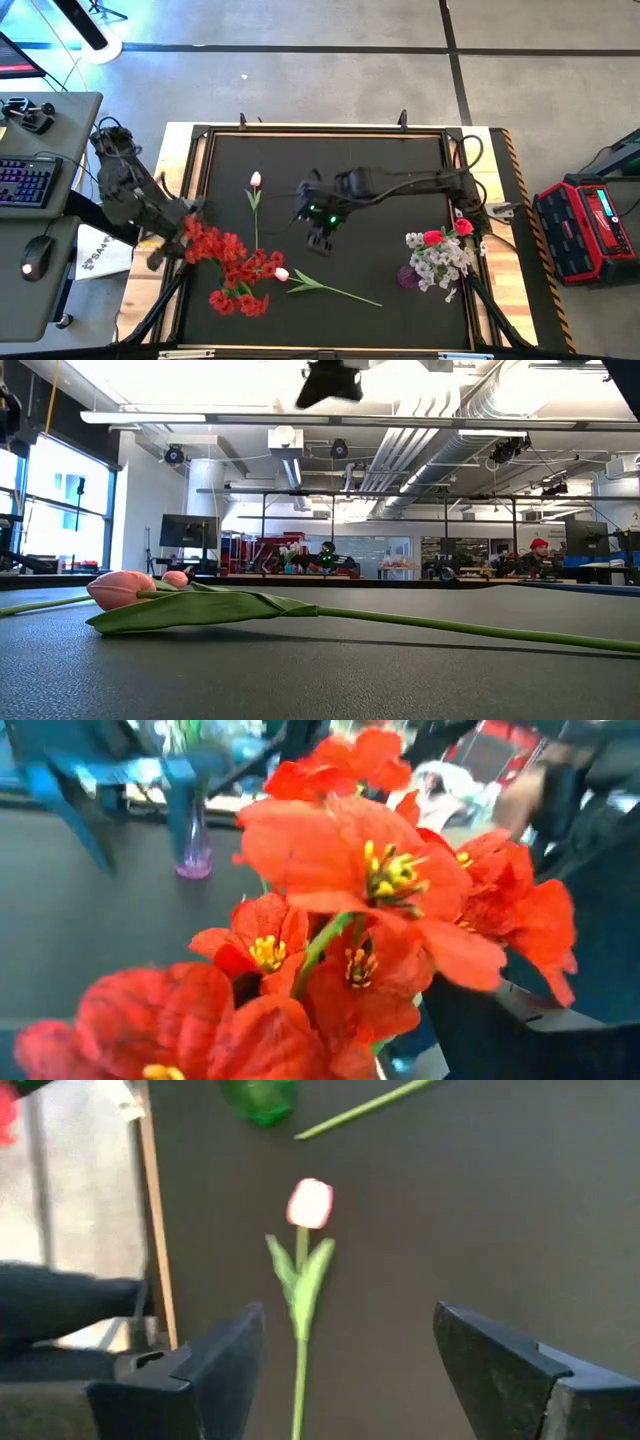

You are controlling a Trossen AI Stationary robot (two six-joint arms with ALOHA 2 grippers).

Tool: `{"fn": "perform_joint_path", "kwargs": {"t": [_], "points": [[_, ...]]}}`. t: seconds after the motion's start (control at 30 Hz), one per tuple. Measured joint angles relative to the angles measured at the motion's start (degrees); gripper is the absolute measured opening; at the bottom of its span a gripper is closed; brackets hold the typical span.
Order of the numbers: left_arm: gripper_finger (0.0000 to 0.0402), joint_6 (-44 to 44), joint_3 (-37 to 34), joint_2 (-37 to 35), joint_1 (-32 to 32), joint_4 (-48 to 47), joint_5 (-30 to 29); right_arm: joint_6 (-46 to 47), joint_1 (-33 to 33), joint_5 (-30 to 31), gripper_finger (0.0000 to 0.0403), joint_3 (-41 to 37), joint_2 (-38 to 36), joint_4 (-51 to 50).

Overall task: Sort flowers into vase by color
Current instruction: Put the red flower into the green vase

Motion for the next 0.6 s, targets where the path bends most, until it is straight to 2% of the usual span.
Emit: {"fn": "perform_joint_path", "kwargs": {"t": [0.13, 0.27, 0.43, 0.6], "points": [[0.0227, 2.34, 1.4, -3.8, 0.0, 0.0, -0.59, -1.4, 1.07, -4.08, 0.0277, -8.25, -0.31, 13.07], [0.0227, 2.54, 1.83, -6.0, 0.03, 2.5, -0.69, -1.14, 1.92, -4.48, 0.0277, -15.12, -0.07, 20.54], [0.0227, 0.25, 1.66, -1.49, 0.02, -1.69, 3.43, -0.37, 1.93, -3.49, 0.0277, -18.22, -0.13, 21.42], [0.0228, -2.44, 1.66, 4.19, 0.0, -2.31, 4.16, -0.05, 1.85, -3.5, 0.0277, -18.33, -0.15, 21.9]]}}
